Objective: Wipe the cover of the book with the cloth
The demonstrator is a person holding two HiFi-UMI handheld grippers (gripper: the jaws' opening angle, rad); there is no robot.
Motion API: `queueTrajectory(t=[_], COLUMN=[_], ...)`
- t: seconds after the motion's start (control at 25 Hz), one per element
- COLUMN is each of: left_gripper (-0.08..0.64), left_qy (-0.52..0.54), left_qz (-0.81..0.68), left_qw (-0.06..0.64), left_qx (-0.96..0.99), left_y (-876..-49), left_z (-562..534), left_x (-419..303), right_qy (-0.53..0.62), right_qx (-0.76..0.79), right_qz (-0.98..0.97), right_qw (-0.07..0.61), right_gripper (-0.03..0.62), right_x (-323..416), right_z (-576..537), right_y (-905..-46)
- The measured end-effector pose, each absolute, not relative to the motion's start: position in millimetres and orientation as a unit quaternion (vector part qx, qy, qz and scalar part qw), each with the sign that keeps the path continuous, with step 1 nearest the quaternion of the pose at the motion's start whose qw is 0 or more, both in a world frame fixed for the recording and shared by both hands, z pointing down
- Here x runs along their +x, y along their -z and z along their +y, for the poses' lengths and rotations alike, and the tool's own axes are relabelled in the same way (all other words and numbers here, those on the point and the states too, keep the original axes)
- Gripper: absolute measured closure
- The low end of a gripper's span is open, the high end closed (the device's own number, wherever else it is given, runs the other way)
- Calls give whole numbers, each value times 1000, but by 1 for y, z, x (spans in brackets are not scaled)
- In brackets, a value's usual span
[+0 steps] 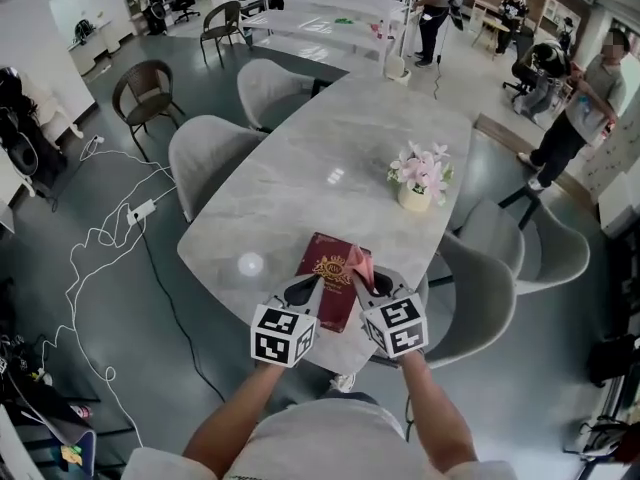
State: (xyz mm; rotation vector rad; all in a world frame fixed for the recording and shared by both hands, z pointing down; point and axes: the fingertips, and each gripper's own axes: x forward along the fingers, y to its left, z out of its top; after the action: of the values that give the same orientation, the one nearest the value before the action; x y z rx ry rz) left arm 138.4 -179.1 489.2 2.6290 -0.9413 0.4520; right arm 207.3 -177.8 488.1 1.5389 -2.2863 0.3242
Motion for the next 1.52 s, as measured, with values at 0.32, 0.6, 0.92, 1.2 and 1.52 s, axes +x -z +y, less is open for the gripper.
queueTrajectory(t=[0.32, 0.6, 0.92, 1.2, 1.52], left_gripper=[552, 552, 552, 552, 552], left_qy=[-164, -174, -185, -184, -196], left_qz=[-362, -380, -379, -364, -337], left_qw=[170, 176, 182, 187, 185], left_qx=[902, 891, 888, 894, 902], left_y=[-508, -519, -527, -526, -530], left_z=[-203, -217, -222, -217, -204], left_x=[135, 138, 138, 126, 112], right_qy=[-115, -91, -99, -129, -146], right_qx=[509, 492, 471, 467, 474], right_qz=[-821, -819, -817, -815, -809], right_qw=[233, 282, 319, 318, 316], right_gripper=[574, 574, 575, 574, 574], right_x=[233, 251, 252, 232, 209], right_z=[-229, -263, -271, -258, -241], right_y=[-524, -548, -580, -591, -596])
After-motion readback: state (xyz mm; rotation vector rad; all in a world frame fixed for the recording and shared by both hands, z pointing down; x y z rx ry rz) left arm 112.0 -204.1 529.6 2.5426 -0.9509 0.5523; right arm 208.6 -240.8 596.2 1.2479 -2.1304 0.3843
